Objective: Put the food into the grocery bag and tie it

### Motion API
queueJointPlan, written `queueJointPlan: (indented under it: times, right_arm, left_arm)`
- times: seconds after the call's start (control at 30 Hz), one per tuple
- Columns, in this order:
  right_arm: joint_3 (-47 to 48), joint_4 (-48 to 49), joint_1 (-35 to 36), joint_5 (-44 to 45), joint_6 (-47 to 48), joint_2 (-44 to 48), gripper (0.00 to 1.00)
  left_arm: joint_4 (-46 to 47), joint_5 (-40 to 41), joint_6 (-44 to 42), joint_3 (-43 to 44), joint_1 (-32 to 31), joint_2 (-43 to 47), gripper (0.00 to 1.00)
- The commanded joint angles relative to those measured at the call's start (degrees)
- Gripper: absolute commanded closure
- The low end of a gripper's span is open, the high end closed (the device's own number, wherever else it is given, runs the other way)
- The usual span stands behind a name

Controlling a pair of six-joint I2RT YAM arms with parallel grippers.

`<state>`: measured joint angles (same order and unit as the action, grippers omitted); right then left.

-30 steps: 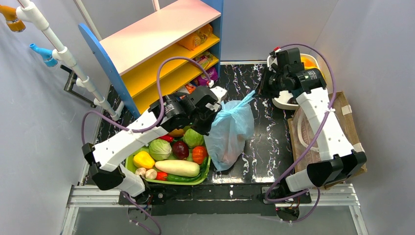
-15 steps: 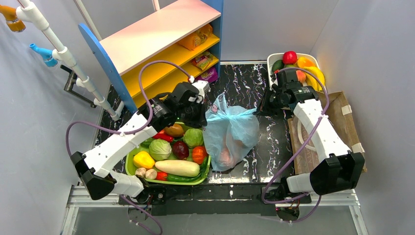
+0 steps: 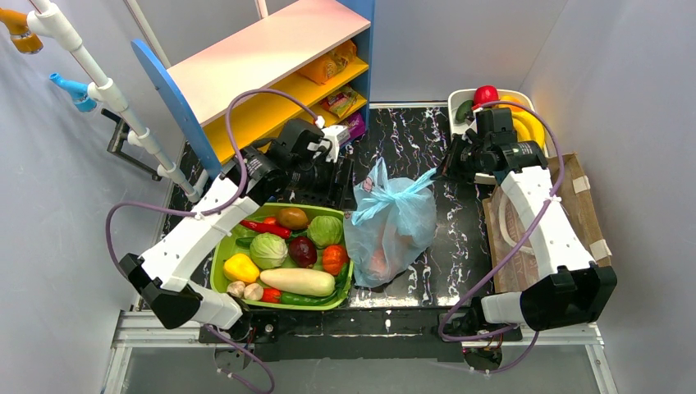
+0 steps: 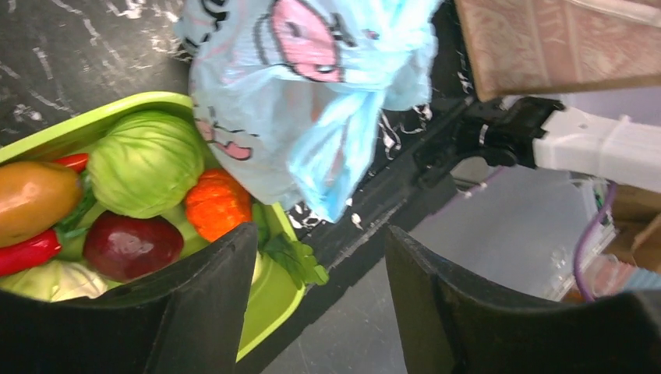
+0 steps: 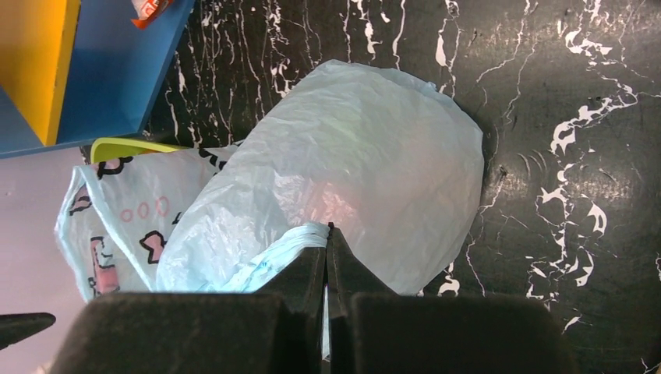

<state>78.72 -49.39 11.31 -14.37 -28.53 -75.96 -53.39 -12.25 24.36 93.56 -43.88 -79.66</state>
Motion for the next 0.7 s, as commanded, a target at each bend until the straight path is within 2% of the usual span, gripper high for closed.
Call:
queueJointPlan:
  times: [0.0,0.17,0.33,0.47,0.57,0.67]
  right_arm:
    - [3.4,-0.3,0.0,-1.4,-0.5,1.3,0.99]
    - [3.9,-0.5,0.1,-1.9,-0.9,0.6,0.99]
    - [4.6,-0.8,0.1,-2.6,-1.3,-0.2,0.99]
    - [4.7,-0.8,0.1,-2.5,-1.2,-0.1,0.99]
    - [4.7,-0.6,0.1,-3.1,-1.1,-0.5,0.99]
    - [5.4,-1.1,0.1,-2.8,-0.8,-0.6,0.99]
  left_arm:
    - [-4.1,-7.7,-2.6,6.4,-0.3,-1.5,0.40]
    - [-10.5,-0.2,-6.5,14.7,-7.1,-7.8,0.41]
    - [-16.1,11.0,-6.8,20.2,-14.5,-14.8,0.50]
    - [-14.4,18.2,-6.0,19.2,-16.5,-15.5,0.52]
    - [-12.5,25.4,-7.1,17.3,-18.4,-16.0,0.48]
    - [-10.2,31.5,-9.0,18.4,-20.6,-17.1,0.49]
